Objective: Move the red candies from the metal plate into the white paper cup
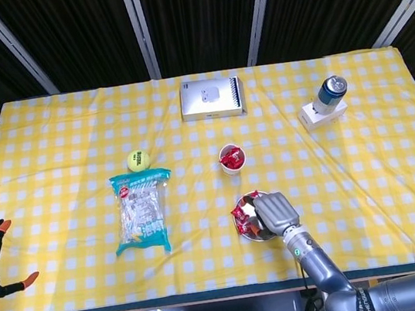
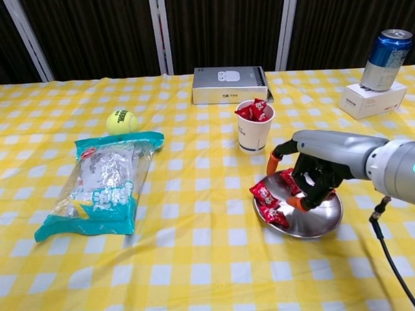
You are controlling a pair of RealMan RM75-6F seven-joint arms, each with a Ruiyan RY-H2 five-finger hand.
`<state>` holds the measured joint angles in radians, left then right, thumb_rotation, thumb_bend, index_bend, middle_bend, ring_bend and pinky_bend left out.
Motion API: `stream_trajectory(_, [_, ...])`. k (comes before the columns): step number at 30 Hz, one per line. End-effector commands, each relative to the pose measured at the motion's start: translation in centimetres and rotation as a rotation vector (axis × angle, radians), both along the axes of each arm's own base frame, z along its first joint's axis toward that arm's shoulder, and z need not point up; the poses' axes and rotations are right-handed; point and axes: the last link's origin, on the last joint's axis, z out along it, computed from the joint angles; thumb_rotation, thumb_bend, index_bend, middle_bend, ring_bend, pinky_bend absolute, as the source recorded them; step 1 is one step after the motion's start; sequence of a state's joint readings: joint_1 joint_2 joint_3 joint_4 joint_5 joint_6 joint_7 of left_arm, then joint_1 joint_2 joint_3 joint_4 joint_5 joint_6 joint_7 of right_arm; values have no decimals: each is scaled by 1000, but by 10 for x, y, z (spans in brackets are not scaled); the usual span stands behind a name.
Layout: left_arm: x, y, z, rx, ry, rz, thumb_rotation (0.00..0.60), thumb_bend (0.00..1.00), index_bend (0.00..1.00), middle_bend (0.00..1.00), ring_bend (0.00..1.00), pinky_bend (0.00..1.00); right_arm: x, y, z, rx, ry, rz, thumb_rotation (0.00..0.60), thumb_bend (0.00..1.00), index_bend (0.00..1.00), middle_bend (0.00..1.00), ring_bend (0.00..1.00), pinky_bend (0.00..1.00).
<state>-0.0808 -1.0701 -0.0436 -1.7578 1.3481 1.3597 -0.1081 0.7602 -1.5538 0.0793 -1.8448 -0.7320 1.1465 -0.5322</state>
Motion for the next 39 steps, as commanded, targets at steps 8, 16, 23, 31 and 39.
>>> stream_trajectory(8, [-1,0,0,-4,-4,2,600,10,0,0,0,0,4,9,-14,38,-12,3,600,411,347,752,797,1000])
stream_trajectory(16, [-1,0,0,-6,-7,2,600,9,0,0,0,0,0,10,-17,47,-6,-9,600,412,360,752,797,1000])
stream_trajectory(23, [0,1,0,-5,-8,2,600,9,0,0,0,0,-7,11,-20,54,1,-26,600,412,395,752,797,1000])
stream_trajectory(31, [-1,0,1,-3,-7,5,600,10,0,0,0,0,-11,11,-21,57,-1,-37,600,412,408,752,797,1000])
stream_trajectory(39, [-1,1,1,0,-7,6,600,9,0,0,0,0,-14,11,-25,65,-8,-48,600,513,503,752,797,1000])
